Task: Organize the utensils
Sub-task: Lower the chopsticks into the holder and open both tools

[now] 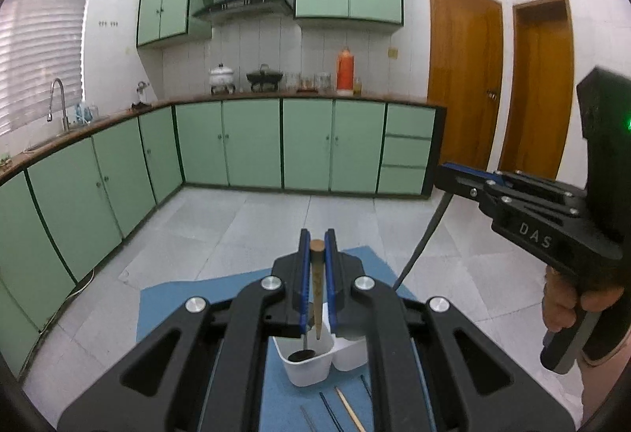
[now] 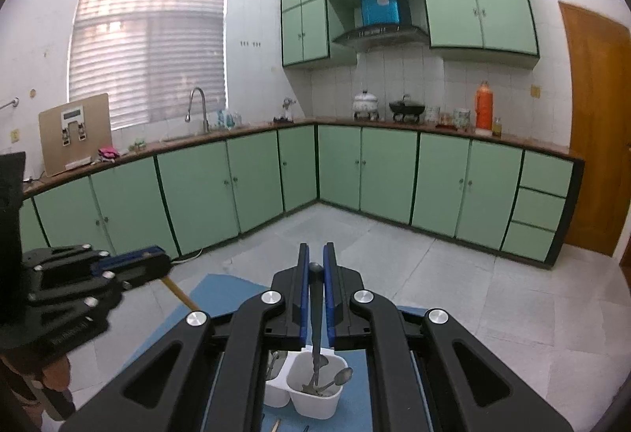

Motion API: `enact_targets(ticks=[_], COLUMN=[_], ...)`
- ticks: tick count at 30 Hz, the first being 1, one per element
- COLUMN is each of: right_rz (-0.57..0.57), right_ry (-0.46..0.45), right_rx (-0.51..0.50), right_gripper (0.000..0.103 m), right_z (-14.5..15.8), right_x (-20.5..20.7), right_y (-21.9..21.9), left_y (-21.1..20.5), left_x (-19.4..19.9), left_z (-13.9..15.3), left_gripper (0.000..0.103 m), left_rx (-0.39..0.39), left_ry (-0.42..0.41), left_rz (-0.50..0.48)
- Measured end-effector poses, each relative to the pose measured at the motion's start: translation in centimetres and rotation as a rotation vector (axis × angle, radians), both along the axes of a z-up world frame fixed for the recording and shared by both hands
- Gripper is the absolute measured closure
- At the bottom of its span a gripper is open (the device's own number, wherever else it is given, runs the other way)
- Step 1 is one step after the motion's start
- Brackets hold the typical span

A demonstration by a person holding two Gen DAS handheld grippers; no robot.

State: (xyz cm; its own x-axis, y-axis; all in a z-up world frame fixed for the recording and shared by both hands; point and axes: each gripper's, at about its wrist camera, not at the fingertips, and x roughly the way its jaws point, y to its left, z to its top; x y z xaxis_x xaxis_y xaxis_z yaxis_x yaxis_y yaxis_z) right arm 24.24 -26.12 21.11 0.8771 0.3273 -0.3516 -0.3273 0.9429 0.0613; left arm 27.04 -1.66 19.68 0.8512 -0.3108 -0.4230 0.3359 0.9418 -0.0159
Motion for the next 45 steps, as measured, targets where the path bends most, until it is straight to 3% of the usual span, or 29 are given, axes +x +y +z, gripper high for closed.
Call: enact_targets(ticks=[15,24,38,45], right_rz=[0.020,0.022,0.015,-0.010], right_ry=[0.175,0.230,0.267,0.243], right_rx=[0.005,-0.001,-0.001,0.006], right_gripper=[0.096,0.096,0.095,0.086], right_z=[-5.0,-7.8,-9.3,-8.9], right_x=[8.5,10.4,10.4,9.6], right_y=[0.8,1.3,1.5,1.1], left_y=[-0.7,-0.7,-0.3,0.2], left_x=[7.9,10.5,10.9,9.5], left_z=[-4.9,-7.6,-8.6,-7.7], left_gripper=[0.097,0.097,0.096,0.082], left_rx=[0.004,-0.005,-0.019,-0.030], left_ry=[0.171,0.229,0.255,0.211], left_rz=[-0.001,0.004,0.021,0.030])
